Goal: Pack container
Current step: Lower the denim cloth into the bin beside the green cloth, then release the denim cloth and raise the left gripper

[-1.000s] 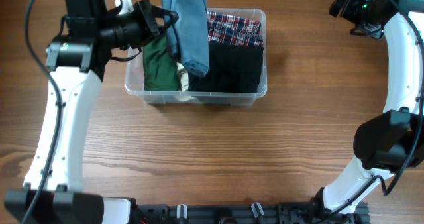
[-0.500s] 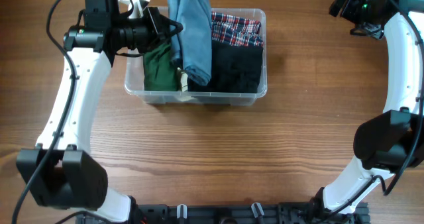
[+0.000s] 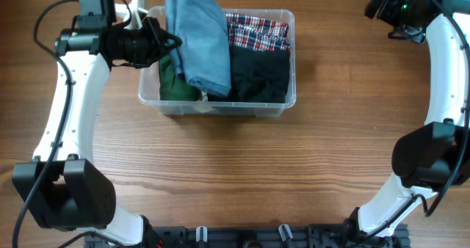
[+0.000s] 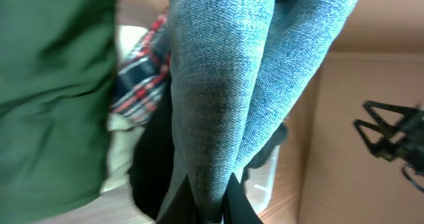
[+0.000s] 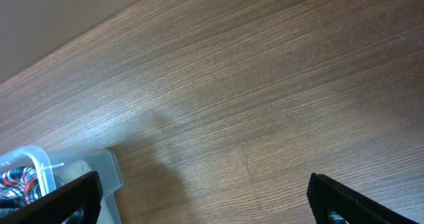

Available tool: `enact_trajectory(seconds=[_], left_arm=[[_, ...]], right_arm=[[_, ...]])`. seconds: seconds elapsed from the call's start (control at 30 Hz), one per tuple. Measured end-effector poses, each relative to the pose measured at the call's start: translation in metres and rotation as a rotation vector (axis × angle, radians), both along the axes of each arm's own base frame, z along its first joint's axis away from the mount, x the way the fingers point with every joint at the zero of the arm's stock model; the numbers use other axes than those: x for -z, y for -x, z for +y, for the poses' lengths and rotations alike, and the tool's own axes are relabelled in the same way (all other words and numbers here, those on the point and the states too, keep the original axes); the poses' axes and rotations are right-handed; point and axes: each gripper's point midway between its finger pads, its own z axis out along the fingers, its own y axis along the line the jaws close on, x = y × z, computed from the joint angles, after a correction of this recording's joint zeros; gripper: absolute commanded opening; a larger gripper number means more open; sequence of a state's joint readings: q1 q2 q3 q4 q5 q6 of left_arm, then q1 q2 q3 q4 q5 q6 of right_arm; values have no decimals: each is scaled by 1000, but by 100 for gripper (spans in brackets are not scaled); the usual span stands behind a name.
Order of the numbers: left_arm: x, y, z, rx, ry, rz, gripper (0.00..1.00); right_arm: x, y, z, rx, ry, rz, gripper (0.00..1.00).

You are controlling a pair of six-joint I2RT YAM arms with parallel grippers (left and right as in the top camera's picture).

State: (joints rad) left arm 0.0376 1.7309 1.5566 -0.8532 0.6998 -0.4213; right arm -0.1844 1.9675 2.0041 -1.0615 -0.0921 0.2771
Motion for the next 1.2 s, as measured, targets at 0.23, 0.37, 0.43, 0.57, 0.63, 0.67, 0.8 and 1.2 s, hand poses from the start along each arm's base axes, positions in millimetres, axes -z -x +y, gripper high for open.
enact_trajectory(seconds=[0.23,0.37,0.43,0.57,0.63,0.67,0.8,1.2], left_arm=[[14,4,28,-48,-85,36,8],[20,2,40,-63,-150,33,31],[22,2,42,-66,-165,34,36],[25,2,46,-57,-197,26,46],[27,2,48,-61,-210,29,43],[27,2,49,-63,-217,30,40],[30,2,54,-72,-252,28,26],[29,-4,59,-82,-279,3,23]], right_arm=[[0,0,0,0,0,0,100],[0,0,0,0,0,0,100],[0,0,0,0,0,0,100],[0,0,0,0,0,0,99],[0,0,0,0,0,0,100],[0,0,0,0,0,0,100],[0,0,0,0,0,0,100],[0,0,0,0,0,0,100]])
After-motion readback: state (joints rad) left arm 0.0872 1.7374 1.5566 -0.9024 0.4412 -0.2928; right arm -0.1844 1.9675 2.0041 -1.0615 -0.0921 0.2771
